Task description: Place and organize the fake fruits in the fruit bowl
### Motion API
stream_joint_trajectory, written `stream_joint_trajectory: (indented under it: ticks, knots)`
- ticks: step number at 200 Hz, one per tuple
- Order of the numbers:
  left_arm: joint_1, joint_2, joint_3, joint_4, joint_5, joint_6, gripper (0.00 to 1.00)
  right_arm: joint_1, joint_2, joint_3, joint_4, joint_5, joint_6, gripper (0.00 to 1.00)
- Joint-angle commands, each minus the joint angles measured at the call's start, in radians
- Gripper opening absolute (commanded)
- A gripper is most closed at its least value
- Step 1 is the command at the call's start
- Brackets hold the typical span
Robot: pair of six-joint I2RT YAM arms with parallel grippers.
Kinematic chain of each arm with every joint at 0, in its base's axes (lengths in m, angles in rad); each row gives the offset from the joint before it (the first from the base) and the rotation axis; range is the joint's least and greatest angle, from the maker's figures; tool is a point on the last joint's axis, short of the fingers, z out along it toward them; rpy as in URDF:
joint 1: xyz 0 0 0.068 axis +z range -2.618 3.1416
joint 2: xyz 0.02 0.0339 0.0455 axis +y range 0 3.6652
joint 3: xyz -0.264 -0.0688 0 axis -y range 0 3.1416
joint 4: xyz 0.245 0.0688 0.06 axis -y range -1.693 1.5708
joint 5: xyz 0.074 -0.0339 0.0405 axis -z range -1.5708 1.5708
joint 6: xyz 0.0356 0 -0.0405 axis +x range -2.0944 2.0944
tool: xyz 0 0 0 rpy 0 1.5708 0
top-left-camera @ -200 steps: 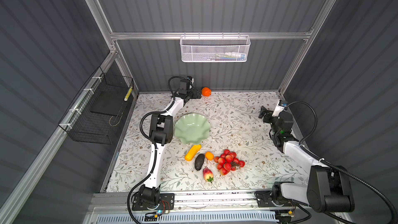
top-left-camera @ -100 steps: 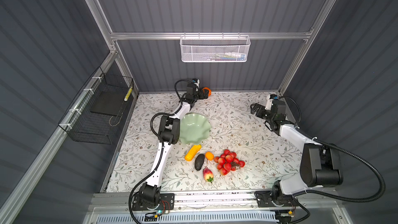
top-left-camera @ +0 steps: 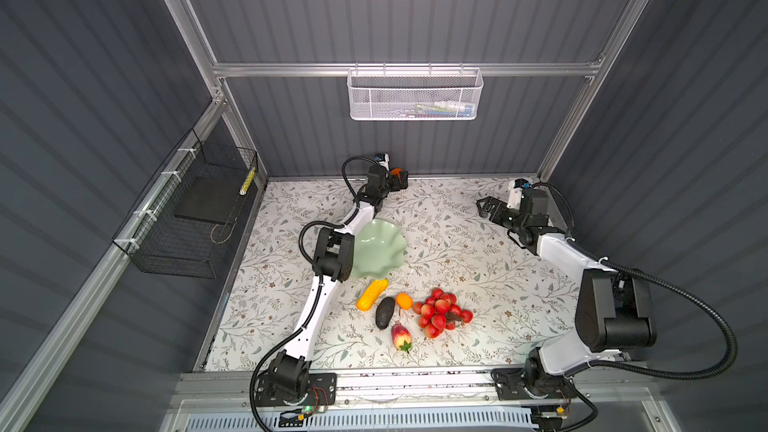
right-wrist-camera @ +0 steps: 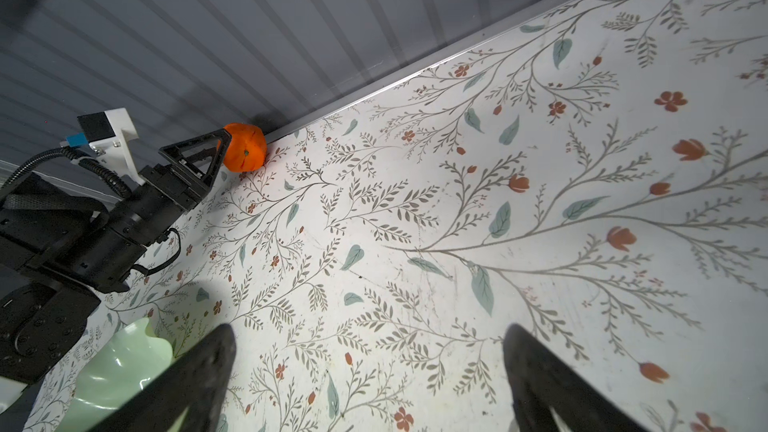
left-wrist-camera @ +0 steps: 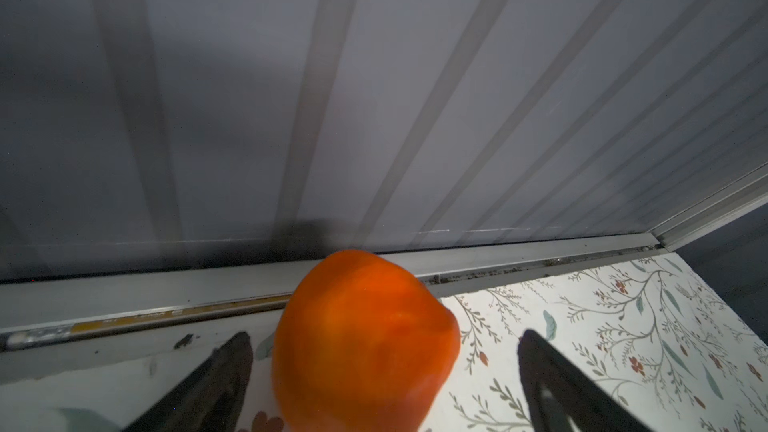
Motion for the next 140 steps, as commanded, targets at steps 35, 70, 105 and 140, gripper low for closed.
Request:
stream_joint_trajectory:
  ticks: [35, 70, 105, 140]
  knots:
    - [-0.008, 0.098, 0.109, 0.018, -0.021, -0.017, 1.0, 0.003, -0.021, 0.009, -0.007, -0.048, 0.009, 0.99]
    - [-0.008, 0.086, 0.078, -0.033, -0.005, 0.003, 0.94, 0.001, -0.045, -0.012, -0.004, -0.048, 0.01, 0.99]
    - [-0.008, 0.066, 0.034, -0.032, 0.007, 0.002, 0.79, 0.001, -0.053, -0.025, 0.003, -0.048, 0.011, 0.99]
    - [-0.008, 0.002, -0.071, 0.021, 0.028, -0.002, 0.57, -0.001, -0.062, -0.036, 0.007, -0.048, 0.006, 0.99]
